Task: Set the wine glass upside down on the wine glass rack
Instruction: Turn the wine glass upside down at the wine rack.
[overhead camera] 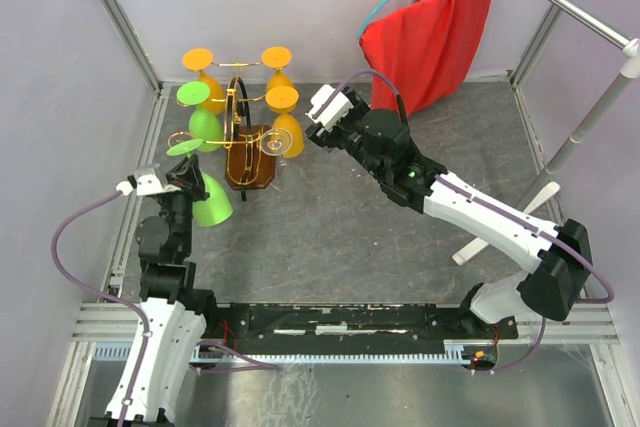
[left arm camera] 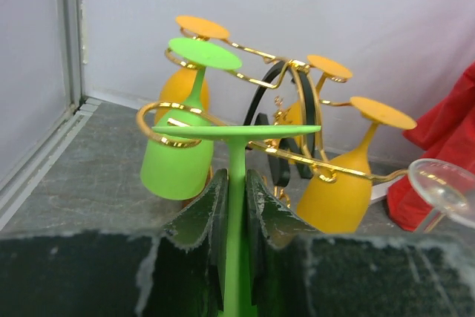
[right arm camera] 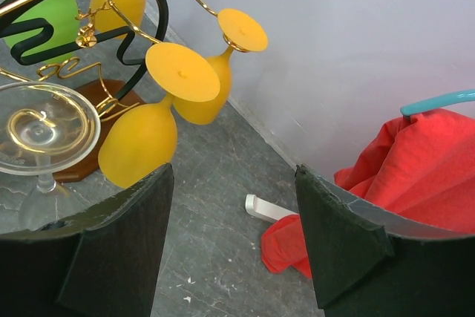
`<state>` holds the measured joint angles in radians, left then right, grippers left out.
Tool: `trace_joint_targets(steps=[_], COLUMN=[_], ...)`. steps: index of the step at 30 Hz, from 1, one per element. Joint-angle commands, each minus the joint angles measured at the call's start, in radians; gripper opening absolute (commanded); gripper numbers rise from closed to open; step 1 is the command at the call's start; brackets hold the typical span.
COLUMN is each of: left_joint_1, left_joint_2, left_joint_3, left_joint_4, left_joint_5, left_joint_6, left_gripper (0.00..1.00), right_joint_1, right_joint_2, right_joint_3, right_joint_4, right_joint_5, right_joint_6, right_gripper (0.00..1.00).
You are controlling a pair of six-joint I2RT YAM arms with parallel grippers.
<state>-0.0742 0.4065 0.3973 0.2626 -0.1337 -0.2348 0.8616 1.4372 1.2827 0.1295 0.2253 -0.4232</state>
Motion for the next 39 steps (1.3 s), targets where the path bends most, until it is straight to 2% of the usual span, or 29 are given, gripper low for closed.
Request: trace_joint_targets(steps=[1,11,26,39], left_joint_1=[0.001,0.001,0.000,-0.001], left_joint_2=[-0.016,-0.018,0.167,0.341], left_joint_3=[-0.079,-0.263,-0.283,-0.316], left_joint_4=[0.195,0.498,0.774,0.988], left_joint_5=[-0.064,-0.083,0.075,0.026], left_joint_6=[0.071,0.153,0.260,0.295], left_gripper=[0.03,0.03,0.03,0.06], right_joint_1=[-0.016,-0.030,-0.042,-0.052], right_joint_2=[-0.014,0.019,0.049,0.061], right_joint_3=[0.004,0.023,0.026,0.009], right_joint_4=[0.020,0.028,0.046,0.067], right_joint_5=[-0.030,-0.066,-0.092,-0.123], right_joint_6=[0.008,0.009,0.016,0.038], right_gripper=[0.74,0.75,0.76,0.77])
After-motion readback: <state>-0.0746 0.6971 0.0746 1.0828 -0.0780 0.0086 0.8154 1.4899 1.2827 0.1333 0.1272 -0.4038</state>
